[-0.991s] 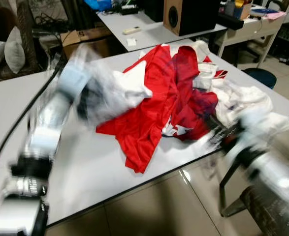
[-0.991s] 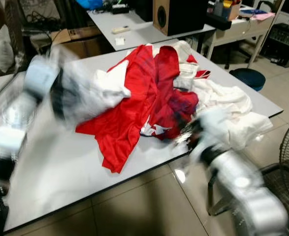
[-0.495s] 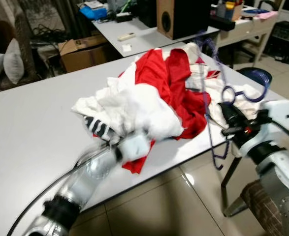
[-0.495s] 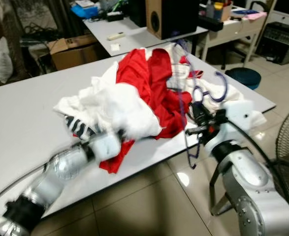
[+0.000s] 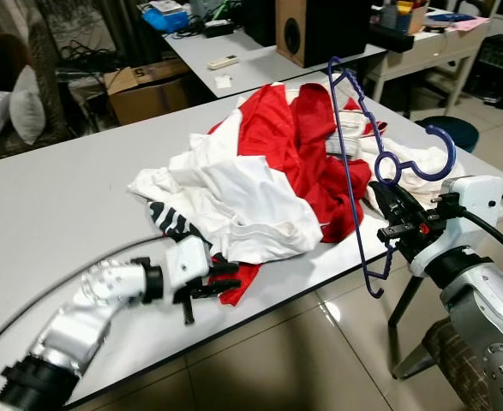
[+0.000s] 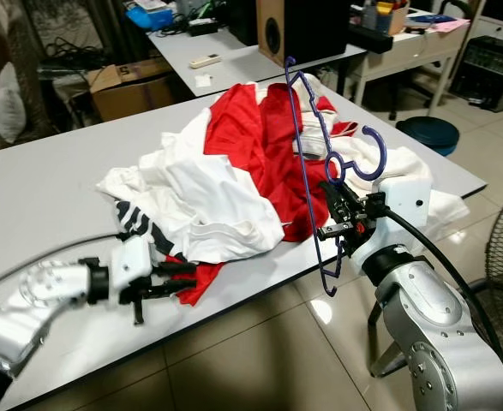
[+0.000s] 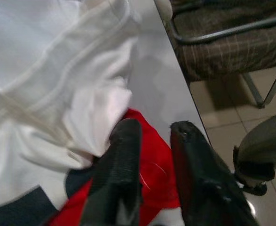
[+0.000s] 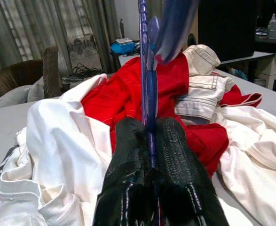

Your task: Hang hanger

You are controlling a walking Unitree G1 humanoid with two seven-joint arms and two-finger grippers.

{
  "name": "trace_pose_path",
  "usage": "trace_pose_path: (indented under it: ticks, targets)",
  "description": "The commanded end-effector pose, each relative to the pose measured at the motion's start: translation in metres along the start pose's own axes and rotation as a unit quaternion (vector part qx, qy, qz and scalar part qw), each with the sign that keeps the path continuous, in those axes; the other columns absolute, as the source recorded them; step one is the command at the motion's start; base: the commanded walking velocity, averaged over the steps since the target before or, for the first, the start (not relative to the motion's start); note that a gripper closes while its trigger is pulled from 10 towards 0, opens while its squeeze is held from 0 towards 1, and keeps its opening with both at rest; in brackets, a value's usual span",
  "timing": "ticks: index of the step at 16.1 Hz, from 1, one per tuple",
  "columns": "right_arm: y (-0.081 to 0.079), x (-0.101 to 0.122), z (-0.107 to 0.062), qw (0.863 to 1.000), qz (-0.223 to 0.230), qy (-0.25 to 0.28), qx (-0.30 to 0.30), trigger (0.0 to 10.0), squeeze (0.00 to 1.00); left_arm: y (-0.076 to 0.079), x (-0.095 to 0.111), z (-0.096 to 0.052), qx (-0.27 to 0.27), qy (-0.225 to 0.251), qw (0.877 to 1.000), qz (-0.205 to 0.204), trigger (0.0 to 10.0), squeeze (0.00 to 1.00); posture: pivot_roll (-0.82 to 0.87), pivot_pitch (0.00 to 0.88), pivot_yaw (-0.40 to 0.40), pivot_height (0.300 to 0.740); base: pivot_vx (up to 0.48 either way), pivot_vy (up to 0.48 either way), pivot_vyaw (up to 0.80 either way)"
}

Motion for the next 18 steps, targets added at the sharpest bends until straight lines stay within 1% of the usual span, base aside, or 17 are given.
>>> trace_pose_path:
  ticks: [1, 17, 18]
  targets:
    - [-0.002, 0.000, -0.001, 1.000, 0.000, 0.004, 0.003, 10.0, 0.00, -0.010, 0.010, -0.005, 0.011, 0.016, 1.000, 0.002, 10.0, 1.00, -0.11, 0.000, 0.112, 0.740, 0.000, 0.000, 0.00]
    - [-0.002, 0.000, -0.001, 1.000, 0.000, 0.004, 0.003, 10.0, 0.00, -0.010, 0.010, -0.005, 0.011, 0.016, 1.000, 0.002, 10.0, 1.00, -0.11, 0.000, 0.112, 0.740, 0.000, 0.000, 0.00]
    - [-0.003, -0.001, -0.012, 1.000, -0.004, -0.009, 0.007, 10.0, 0.00, -0.065, 0.035, 0.018, 0.070, 0.063, 0.995, -0.012, 10.0, 0.00, -0.18, 0.000, 0.160, 0.740, 0.000, 0.000, 0.00]
Point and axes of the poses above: a point about 5 cm out from each wrist's last joint towards the gripper, its own z axis pointing out of the wrist towards the gripper, its own x axis along the axis of the wrist's last joint, y = z × x, the point moved 1 cm from there along z, pointing out of the wrist towards the gripper
